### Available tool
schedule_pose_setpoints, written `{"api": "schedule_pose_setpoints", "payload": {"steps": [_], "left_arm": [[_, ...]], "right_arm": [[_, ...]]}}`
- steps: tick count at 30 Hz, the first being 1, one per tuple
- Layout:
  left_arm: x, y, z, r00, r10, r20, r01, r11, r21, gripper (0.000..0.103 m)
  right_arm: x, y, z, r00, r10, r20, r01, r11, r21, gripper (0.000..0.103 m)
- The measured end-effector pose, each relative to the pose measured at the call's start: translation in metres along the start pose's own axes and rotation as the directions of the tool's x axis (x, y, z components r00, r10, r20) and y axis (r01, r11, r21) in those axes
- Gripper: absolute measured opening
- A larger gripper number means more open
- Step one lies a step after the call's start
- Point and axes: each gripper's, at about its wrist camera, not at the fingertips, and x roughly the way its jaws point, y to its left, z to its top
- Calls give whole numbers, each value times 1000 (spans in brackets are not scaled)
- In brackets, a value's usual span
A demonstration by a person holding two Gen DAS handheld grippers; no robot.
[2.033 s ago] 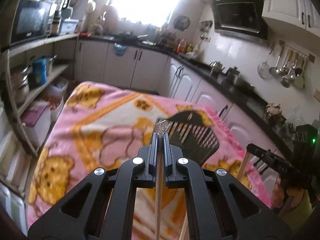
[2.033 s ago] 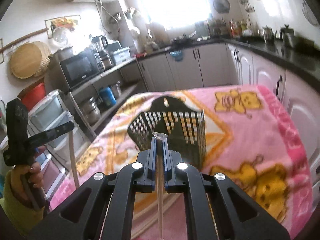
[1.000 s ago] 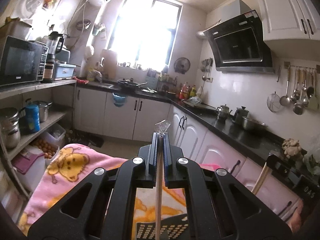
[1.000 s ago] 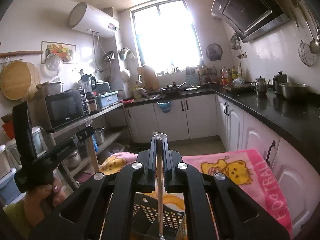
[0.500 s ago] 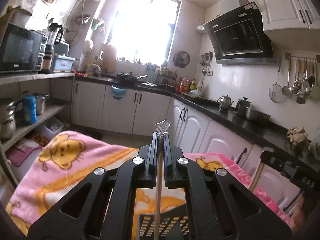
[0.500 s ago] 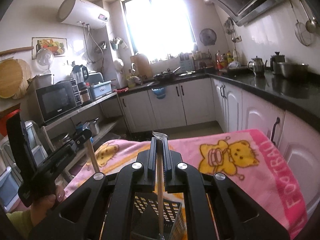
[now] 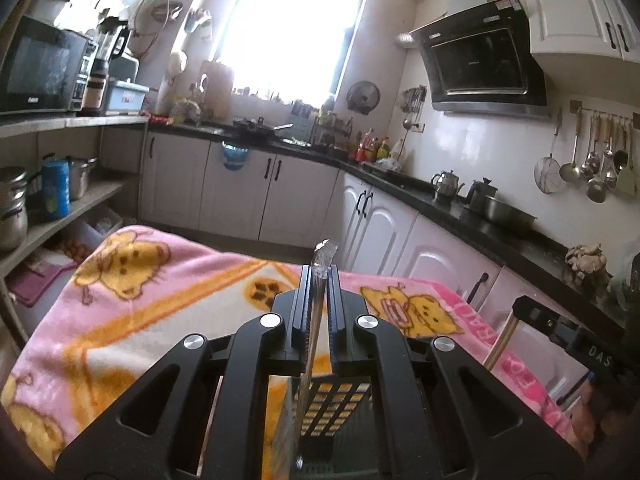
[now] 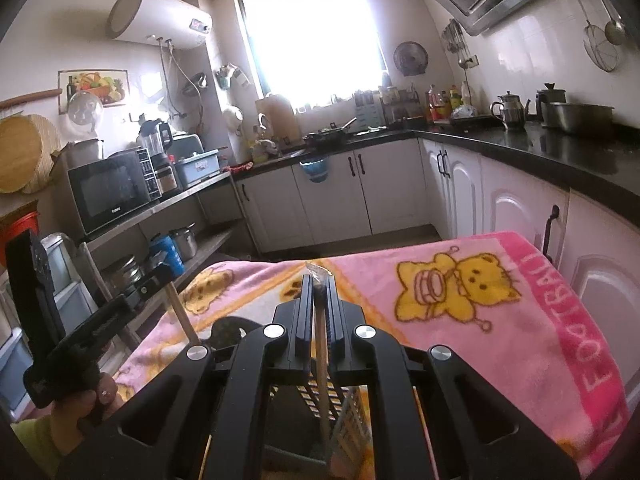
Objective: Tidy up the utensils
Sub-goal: 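Lift the chopsticks and lower them into the green mesh basket with both tools, then open both tools to release the chopsticks into the basket and withdraw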
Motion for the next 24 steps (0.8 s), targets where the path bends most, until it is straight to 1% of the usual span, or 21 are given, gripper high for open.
{"api": "schedule_pose_setpoints", "payload": {"steps": [1, 3, 5, 9, 11, 14, 17, 19, 21, 23, 24], "left_arm": [[-1, 2, -1, 1000, 1, -5, -1, 1000, -6, 2], [-5, 8, -1, 1000, 7, -15, -8, 1000, -24, 4], [-9, 14, -1, 999, 4, -35, -5, 999, -50, 13], [-17, 22, -2, 998, 6, -56, -10, 997, -73, 22], [-23, 26, -4, 998, 10, -69, -15, 996, -84, 27], [-32, 31, -8, 995, 15, -97, -25, 994, -104, 35], [-40, 39, -15, 990, 20, -143, -39, 990, -135, 39], [-45, 42, -21, 984, 26, -176, -53, 987, -148, 40], [-51, 45, -26, 979, 24, -202, -56, 986, -158, 45], [-59, 45, -32, 977, 22, -211, -56, 986, -159, 52], [-64, 44, -33, 977, 18, -212, -52, 986, -156, 53]], "right_arm": [[-1, -1, -1, 1000, -6, -4, 6, 1000, 2, 7], [-3, -3, -2, 1000, -12, -13, 12, 1000, 9, 11], [-6, -5, -4, 1000, -20, -18, 21, 1000, 15, 20], [-13, -8, -7, 999, -24, -28, 25, 999, 27, 26], [-19, -8, -8, 999, -27, -33, 28, 999, 26, 33], [-27, -7, -11, 999, -26, -39, 27, 999, 27, 38], [-34, -7, -16, 998, -31, -56, 32, 999, 29, 40], [-38, -5, -20, 997, -36, -70, 38, 999, 28, 41], [-43, -3, -25, 996, -37, -83, 40, 999, 28, 42], [-47, -2, -30, 995, -39, -97, 41, 999, 23, 44], [-49, 0, -33, 994, -40, -102, 42, 999, 20, 44]]}}
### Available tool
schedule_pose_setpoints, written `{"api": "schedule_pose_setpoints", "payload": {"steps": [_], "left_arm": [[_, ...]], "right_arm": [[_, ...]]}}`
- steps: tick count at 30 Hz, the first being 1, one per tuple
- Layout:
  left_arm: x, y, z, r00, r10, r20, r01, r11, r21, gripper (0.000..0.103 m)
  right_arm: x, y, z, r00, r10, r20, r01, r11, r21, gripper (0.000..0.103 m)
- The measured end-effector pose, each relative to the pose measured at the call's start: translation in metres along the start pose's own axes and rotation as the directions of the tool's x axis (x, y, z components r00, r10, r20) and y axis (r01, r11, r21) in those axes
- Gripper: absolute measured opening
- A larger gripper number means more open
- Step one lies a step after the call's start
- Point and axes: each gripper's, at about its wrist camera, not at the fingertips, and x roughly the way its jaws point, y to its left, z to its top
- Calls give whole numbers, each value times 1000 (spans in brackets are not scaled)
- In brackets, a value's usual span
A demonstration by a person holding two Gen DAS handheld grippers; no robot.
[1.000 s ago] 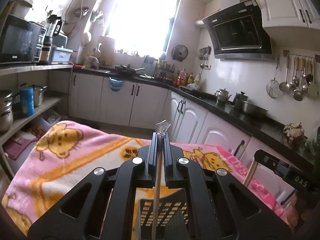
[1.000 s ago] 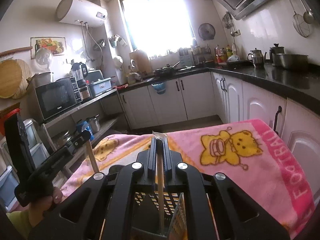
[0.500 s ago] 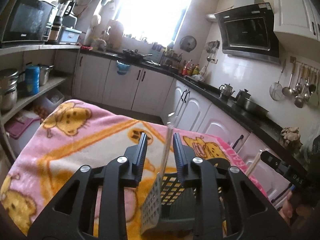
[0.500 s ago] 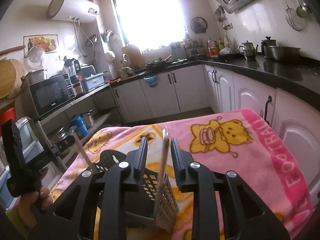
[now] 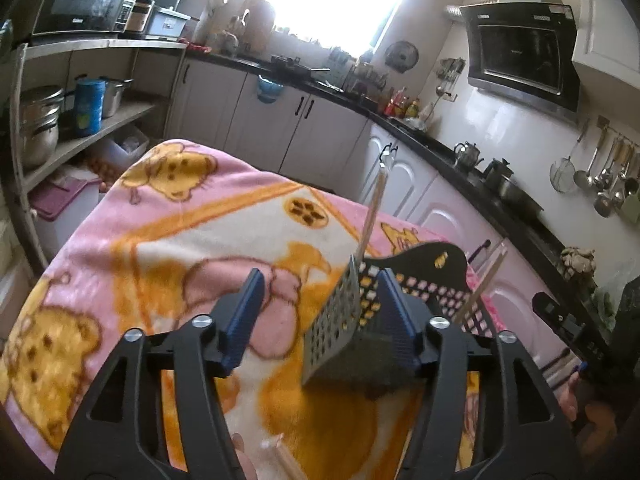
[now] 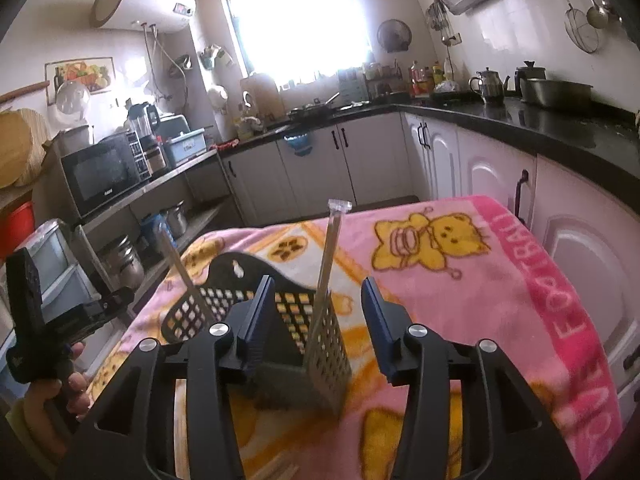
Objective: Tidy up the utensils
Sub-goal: 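Open both tools to release the chopsticks into the basket and withdraw, then grasp another wrapped chopstick with the left tool while the right tool grasps one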
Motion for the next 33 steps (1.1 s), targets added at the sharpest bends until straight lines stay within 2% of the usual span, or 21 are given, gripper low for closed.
{"api": "schedule_pose_setpoints", "payload": {"steps": [5, 10, 16, 33], "left_arm": [[-18, -5, -15, 1000, -15, -7, 15, 1000, 23, 66], [-35, -4, -32, 999, -29, -31, 30, 999, 26, 73], [-50, 1, -49, 998, -20, -54, 22, 999, 30, 76], [-70, 34, -94, 988, 44, -147, -47, 999, -16, 76]], "right_arm": [[-9, 10, -16, 1000, 0, -24, -1, 1000, -31, 46], [-16, 26, -33, 999, 0, -53, -4, 997, -79, 48], [-18, 41, -56, 993, 11, -115, -24, 994, -106, 48], [-21, 57, -103, 972, 37, -233, -67, 990, -124, 48]]}}
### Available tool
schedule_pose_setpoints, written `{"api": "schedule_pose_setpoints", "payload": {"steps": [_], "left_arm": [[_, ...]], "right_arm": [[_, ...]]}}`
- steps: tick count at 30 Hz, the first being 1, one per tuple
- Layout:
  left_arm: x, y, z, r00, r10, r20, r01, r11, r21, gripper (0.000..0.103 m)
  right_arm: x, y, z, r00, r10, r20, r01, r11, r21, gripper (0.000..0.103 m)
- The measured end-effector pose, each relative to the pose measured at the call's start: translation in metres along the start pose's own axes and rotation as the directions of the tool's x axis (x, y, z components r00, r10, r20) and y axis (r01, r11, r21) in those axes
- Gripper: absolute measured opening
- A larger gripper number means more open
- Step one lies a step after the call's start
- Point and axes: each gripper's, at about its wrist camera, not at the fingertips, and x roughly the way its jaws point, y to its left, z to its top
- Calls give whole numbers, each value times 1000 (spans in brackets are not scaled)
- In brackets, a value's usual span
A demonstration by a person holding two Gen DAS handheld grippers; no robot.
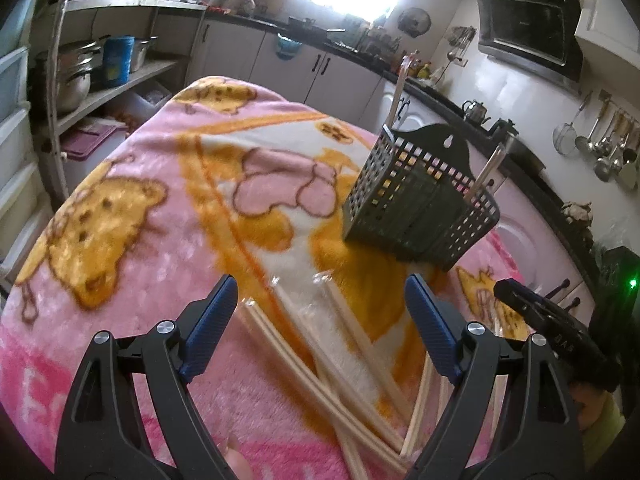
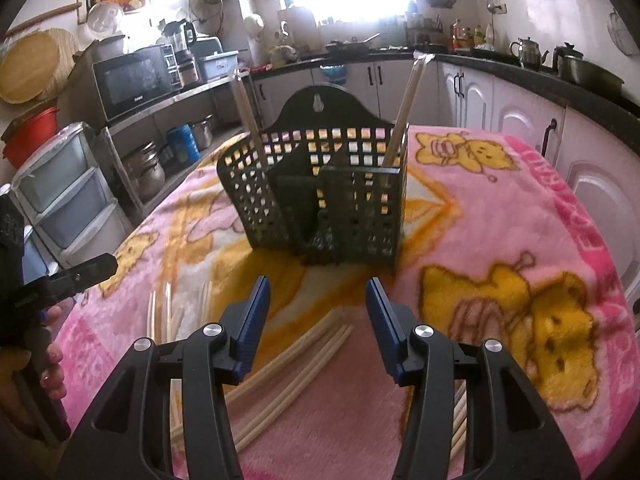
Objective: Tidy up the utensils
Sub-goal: 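Grasp another wrapped chopstick with the left tool while the right tool grasps one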
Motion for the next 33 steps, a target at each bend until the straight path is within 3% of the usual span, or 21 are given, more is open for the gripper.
{"api": "schedule_pose_setpoints", "payload": {"steps": [3, 6, 11, 16, 33], "left_arm": [[1, 4, -7, 1000, 6, -27, -6, 1000, -4, 76], [3, 7, -13, 999, 8, -54, -8, 1000, -6, 70], [12, 15, -24, 993, -1, -116, -3, 999, -32, 49], [25, 26, -38, 980, -33, -195, 14, 995, -96, 34], [46, 49, -29, 959, -80, -271, 12, 970, -244, 26]], "right_arm": [[3, 2, -5, 1000, 5, -20, -5, 1000, -1, 48], [6, 4, -11, 999, 12, -52, -12, 1000, 0, 44], [18, 8, -16, 993, 32, -114, -32, 999, 6, 34], [34, 10, -20, 982, 43, -183, -37, 999, 35, 31], [82, 4, -6, 949, 83, -305, -33, 985, 167, 31]]}}
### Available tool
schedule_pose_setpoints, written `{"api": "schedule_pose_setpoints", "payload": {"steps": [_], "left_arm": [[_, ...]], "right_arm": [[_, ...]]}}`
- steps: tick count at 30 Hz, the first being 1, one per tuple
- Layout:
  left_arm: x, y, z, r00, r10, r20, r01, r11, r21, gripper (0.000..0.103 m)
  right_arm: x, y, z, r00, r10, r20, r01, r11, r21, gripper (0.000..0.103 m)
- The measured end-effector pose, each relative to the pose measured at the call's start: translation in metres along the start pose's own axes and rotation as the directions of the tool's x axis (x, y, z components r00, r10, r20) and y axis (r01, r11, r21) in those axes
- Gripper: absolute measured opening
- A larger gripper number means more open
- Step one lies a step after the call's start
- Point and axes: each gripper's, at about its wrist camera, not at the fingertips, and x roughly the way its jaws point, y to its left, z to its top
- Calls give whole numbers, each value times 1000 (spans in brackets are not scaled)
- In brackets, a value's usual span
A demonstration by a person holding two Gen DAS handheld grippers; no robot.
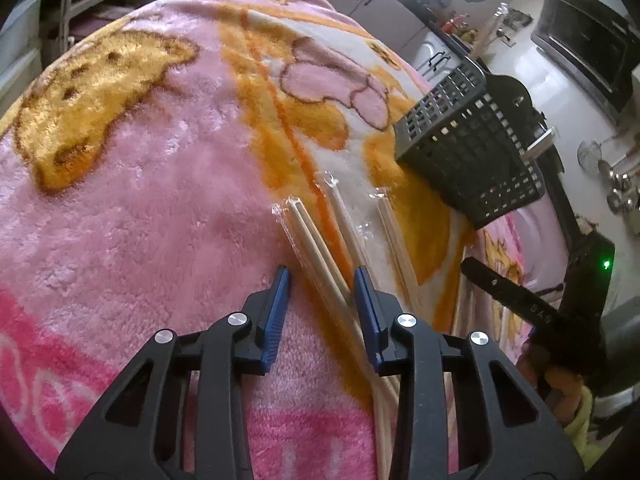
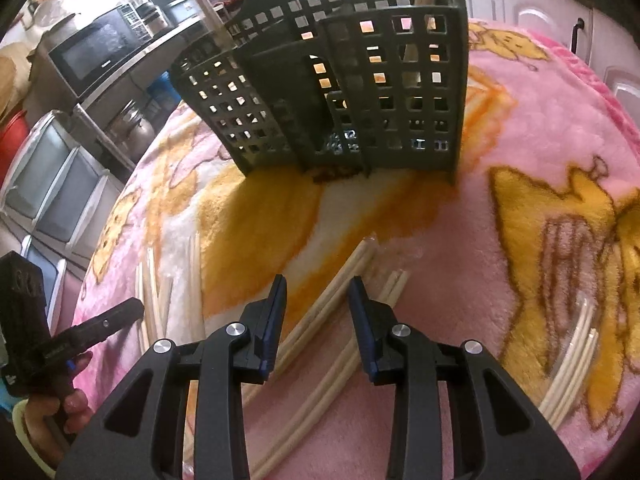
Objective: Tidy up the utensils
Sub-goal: 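Grasp another wrapped chopstick with the left tool while the right tool grasps one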
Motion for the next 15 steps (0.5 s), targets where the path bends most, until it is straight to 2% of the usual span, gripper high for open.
{"api": "schedule_pose_setpoints", "payload": {"steps": [4, 15], "left_arm": [[5, 4, 9, 1000, 5, -8, -6, 1000, -19, 19], [12, 8, 25, 1000, 10, -25, -11, 999, -46, 7]], "right_arm": [[6, -1, 8, 1000, 9, -15, -8, 1000, 12, 32], [19, -9, 27, 998, 8, -62, -3, 997, 79, 33]]}}
